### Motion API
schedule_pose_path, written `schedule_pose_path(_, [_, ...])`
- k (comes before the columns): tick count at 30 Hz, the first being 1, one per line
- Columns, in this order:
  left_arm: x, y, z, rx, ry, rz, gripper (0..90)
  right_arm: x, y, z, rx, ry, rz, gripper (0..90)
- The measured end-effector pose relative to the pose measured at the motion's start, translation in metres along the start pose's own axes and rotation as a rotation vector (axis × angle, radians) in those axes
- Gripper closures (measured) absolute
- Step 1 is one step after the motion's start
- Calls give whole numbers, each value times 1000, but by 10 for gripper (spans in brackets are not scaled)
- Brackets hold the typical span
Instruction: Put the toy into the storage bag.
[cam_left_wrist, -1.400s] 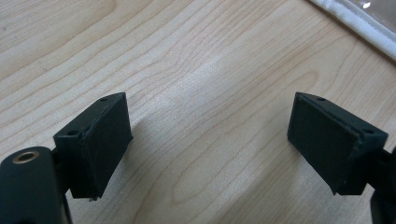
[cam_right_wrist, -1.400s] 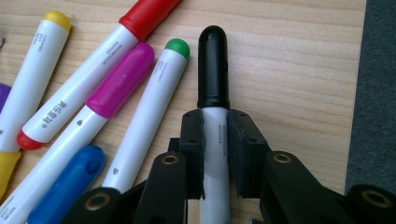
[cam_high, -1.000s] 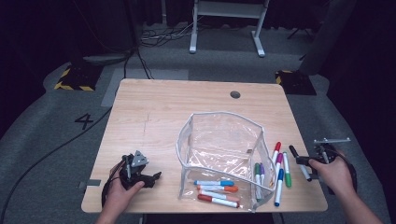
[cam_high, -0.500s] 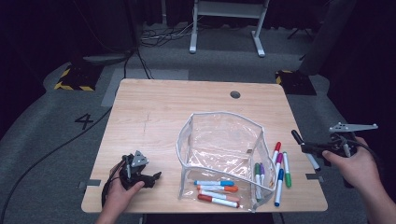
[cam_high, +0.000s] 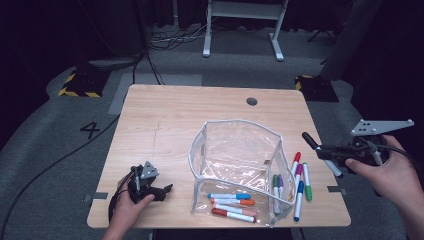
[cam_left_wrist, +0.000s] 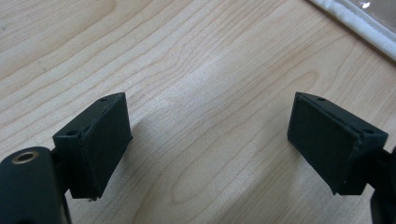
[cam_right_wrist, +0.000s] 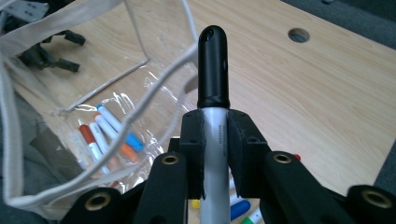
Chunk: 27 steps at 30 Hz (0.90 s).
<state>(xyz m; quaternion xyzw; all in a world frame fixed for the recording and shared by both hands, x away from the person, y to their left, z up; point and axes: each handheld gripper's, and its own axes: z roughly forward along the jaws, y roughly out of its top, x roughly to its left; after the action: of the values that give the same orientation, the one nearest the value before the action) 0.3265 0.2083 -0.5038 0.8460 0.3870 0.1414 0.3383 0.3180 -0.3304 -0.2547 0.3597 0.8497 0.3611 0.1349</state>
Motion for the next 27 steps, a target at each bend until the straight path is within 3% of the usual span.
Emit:
schedule_pose_path(5, [0,0,0,0,0,0,136,16,24,4,5,59,-55,772])
schedule_pose_path(15, [0,0,0,1,0,0,136,54,66,31,59,154,-162,772])
schedule_pose_path(22, [0,0,0,0,0,0,135,79,84,55,103,246,-229,772])
schedule_pose_path(27, [0,0,0,0,0,0,135,94,89,77,169,305,-267,772])
